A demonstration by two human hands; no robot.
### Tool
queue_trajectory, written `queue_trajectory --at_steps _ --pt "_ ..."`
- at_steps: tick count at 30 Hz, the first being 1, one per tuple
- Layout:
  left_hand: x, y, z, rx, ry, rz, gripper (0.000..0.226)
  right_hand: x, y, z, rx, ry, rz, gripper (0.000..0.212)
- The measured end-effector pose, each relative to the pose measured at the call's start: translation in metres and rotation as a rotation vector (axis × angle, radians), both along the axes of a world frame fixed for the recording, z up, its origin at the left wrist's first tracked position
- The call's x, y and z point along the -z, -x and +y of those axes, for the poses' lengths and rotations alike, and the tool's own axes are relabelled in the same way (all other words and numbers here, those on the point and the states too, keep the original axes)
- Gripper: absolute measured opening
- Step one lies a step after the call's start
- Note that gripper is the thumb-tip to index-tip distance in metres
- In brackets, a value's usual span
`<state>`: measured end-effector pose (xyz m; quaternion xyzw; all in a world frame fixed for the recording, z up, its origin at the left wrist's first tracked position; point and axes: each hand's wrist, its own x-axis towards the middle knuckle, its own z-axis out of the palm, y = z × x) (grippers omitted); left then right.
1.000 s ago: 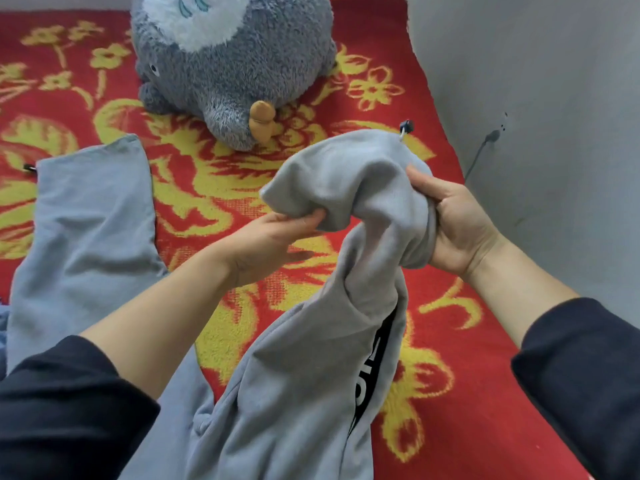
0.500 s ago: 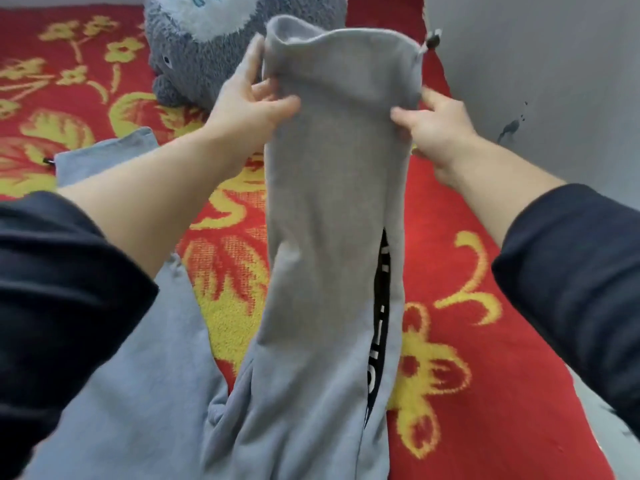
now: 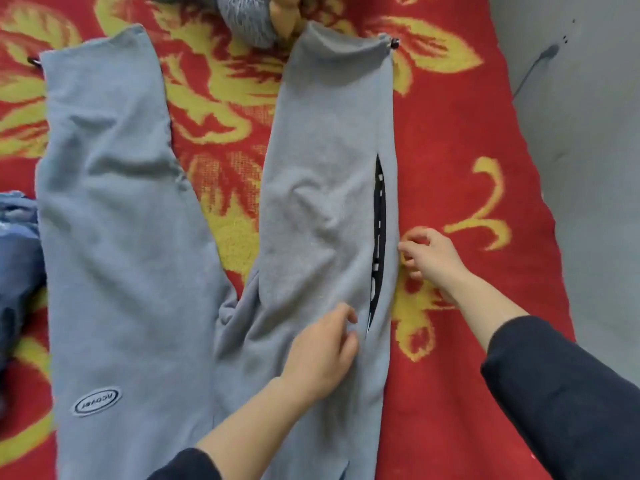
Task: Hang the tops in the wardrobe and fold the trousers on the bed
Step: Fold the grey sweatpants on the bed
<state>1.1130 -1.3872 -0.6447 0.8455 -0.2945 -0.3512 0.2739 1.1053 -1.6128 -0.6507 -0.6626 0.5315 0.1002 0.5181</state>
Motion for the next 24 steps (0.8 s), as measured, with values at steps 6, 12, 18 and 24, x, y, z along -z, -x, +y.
queue_trajectory --at_steps 6,12,18,24 --pt "-0.001 0.072 0.017 -0.052 -0.237 0.082 0.031 0.002 0.034 0.043 -0.062 -0.049 0.01 0.018" --pt "0.005 0.096 0.025 0.158 -0.561 -0.033 0.064 0.001 0.052 0.077 -0.104 0.023 -0.041 0.015" --pt "0.0 0.123 0.036 0.089 -0.517 -0.007 0.065 -0.022 0.032 0.097 -0.043 0.029 -0.08 0.021" --pt "-0.014 0.1 0.103 -0.31 -0.068 0.458 0.019 -0.064 -0.006 0.129 -0.098 0.115 -0.053 0.011"
